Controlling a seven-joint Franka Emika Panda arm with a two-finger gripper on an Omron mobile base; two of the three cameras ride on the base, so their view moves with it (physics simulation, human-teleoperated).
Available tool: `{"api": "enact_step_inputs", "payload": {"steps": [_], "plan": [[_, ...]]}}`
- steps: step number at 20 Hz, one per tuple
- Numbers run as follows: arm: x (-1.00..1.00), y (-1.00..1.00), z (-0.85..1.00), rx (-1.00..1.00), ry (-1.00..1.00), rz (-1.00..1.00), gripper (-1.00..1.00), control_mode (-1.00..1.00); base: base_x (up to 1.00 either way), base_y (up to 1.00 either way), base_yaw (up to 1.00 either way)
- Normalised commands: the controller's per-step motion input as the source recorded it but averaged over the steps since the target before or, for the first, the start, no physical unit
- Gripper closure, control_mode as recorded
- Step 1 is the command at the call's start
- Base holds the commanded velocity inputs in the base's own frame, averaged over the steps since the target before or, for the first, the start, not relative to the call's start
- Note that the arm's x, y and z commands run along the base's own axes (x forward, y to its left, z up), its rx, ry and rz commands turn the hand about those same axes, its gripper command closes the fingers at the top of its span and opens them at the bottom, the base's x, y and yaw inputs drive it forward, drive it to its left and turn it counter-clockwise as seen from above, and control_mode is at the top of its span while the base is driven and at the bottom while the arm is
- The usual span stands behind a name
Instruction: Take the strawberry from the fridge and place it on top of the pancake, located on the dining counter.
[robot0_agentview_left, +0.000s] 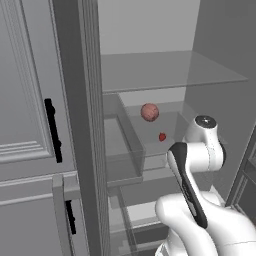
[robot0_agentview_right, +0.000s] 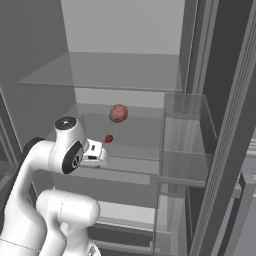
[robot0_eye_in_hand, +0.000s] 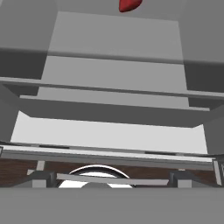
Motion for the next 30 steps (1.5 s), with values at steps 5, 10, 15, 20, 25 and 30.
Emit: {"api": "enact_step_inputs", "payload": {"steps": [5, 10, 15, 20, 25, 30], "plan": [[0.0, 0.0, 0.0, 0.0, 0.0, 0.0, -1.0, 1.0, 0.18, 0.0, 0.0], [0.04, 0.0, 0.0, 0.0, 0.0, -0.02, -1.0, -1.0, 0.0, 0.0, 0.0], [0.03, -0.16, 0.01, 0.04, -0.23, -0.32, -1.0, -1.0, 0.0, 0.0, 0.0], [0.55, -0.04, 0.08, 0.01, -0.12, -0.19, -1.0, -1.0, 0.0, 0.0, 0.0], [0.67, 0.02, 0.09, 0.0, 0.0, 0.0, -1.0, -1.0, 0.0, 0.0, 0.0], [0.72, 0.02, 0.01, 0.0, 0.01, 0.01, -1.0, -1.0, 0.0, 0.0, 0.0]]}}
